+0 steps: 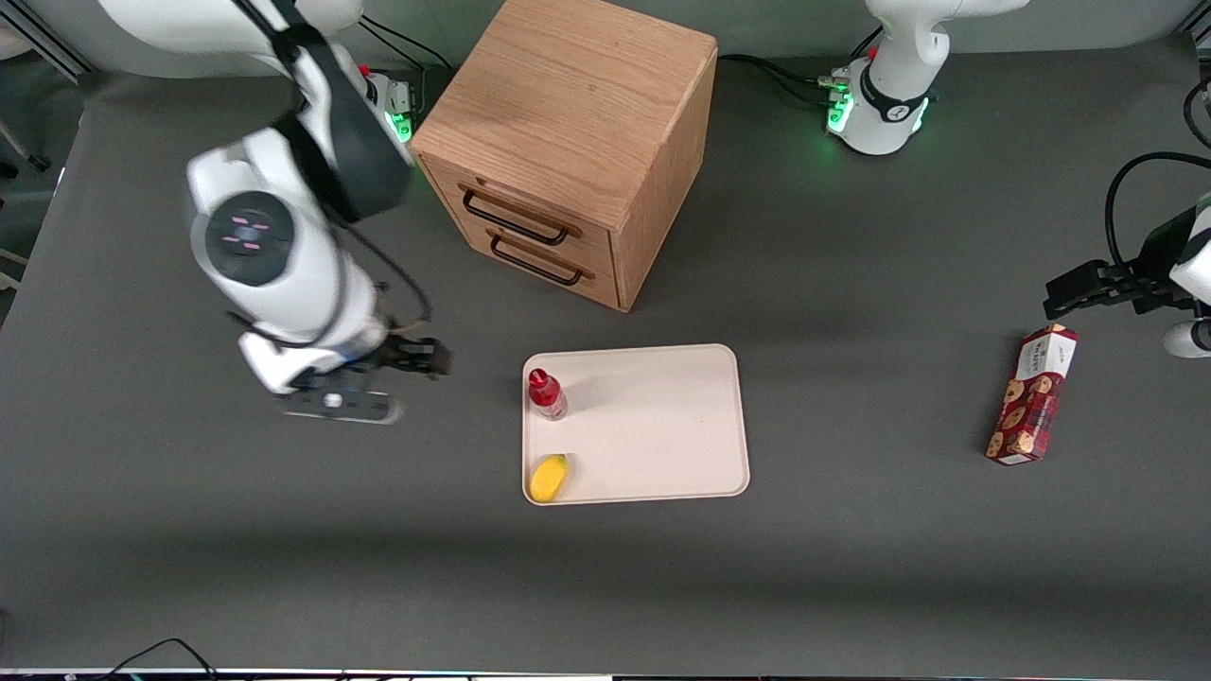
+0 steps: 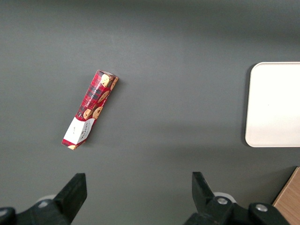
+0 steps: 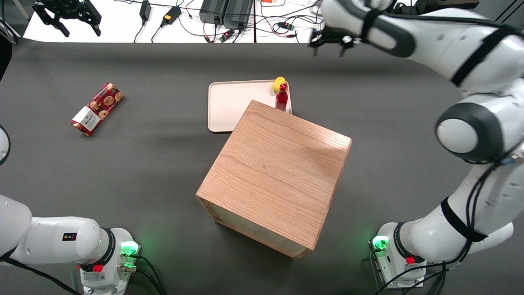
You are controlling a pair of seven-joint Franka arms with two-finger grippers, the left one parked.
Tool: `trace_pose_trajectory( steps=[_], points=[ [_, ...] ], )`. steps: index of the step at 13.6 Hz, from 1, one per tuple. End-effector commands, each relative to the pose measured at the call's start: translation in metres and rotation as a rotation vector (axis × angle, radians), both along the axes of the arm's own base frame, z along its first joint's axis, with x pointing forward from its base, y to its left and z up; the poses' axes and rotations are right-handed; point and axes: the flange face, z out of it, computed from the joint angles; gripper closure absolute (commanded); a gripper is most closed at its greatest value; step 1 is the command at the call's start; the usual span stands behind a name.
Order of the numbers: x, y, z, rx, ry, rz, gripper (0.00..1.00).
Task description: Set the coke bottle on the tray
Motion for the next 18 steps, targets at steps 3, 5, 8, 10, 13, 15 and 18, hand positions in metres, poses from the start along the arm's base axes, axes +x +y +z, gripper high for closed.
trace_pose_trajectory(
  steps=[3, 5, 8, 10, 13, 15, 18],
  points=[
    [-0.058, -0.15, 0.051, -0.009, -0.028, -0.008, 0.0],
    [-0.075, -0.199, 0.074, 0.012, -0.054, 0.004, 0.0],
    [-0.101, -0.241, 0.091, 0.073, -0.094, 0.011, 0.0],
    [-0.103, -0.259, 0.097, 0.114, -0.109, 0.011, 0.0],
    [-0.103, -0.255, 0.101, 0.122, -0.119, 0.018, 0.0],
    [-0.102, -0.253, 0.102, 0.14, -0.117, 0.013, 0.0],
    [-0.1, -0.25, 0.097, 0.148, -0.102, 0.015, 0.0]
  ],
)
